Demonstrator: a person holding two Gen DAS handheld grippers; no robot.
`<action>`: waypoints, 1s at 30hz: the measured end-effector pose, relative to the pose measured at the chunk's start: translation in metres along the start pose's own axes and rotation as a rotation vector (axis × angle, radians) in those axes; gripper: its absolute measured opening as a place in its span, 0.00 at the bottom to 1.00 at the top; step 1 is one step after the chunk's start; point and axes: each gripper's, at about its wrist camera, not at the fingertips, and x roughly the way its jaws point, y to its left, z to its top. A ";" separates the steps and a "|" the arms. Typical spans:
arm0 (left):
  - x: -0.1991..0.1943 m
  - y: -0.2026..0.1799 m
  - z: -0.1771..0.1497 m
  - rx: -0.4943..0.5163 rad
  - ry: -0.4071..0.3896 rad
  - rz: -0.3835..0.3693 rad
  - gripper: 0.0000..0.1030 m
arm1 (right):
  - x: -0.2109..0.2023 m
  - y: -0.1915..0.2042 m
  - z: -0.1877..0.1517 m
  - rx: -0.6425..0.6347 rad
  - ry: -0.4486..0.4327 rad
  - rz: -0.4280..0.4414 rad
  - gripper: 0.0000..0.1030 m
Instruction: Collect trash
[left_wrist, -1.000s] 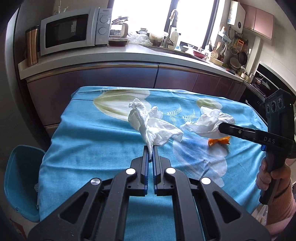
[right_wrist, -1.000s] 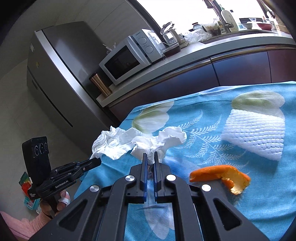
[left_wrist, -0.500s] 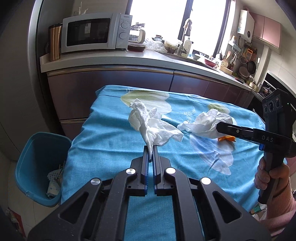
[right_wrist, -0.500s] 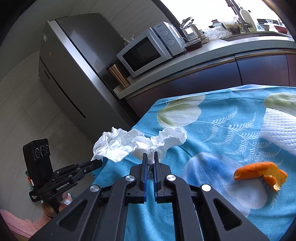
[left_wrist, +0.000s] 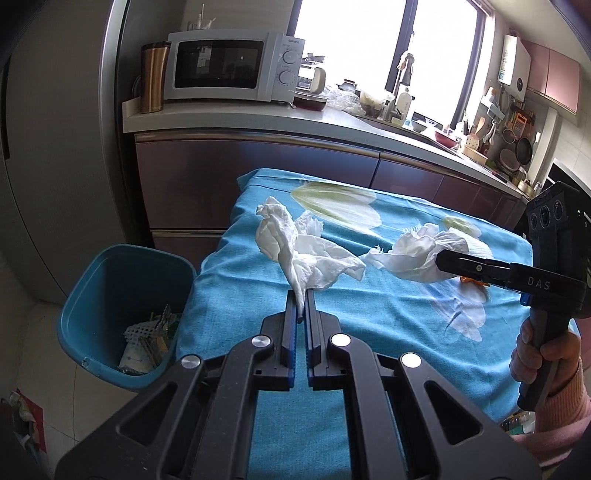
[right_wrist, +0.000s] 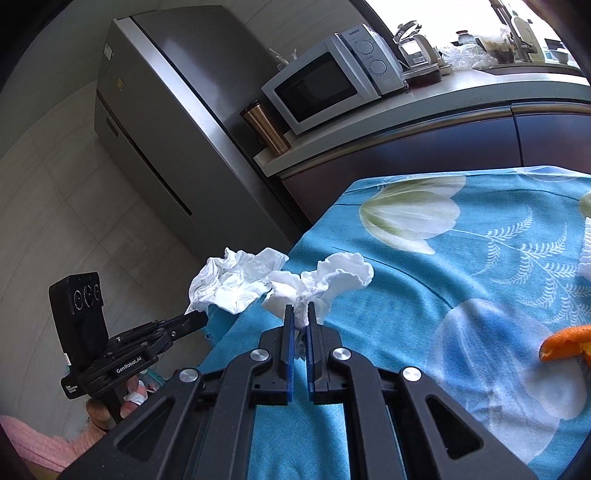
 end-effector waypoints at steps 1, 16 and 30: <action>-0.002 0.003 -0.001 -0.002 -0.003 0.005 0.04 | 0.002 0.002 0.000 -0.004 0.002 0.003 0.04; -0.022 0.032 -0.006 -0.048 -0.022 0.053 0.04 | 0.029 0.028 0.002 -0.047 0.042 0.047 0.04; -0.033 0.052 -0.012 -0.076 -0.032 0.086 0.04 | 0.046 0.035 0.006 -0.070 0.071 0.074 0.04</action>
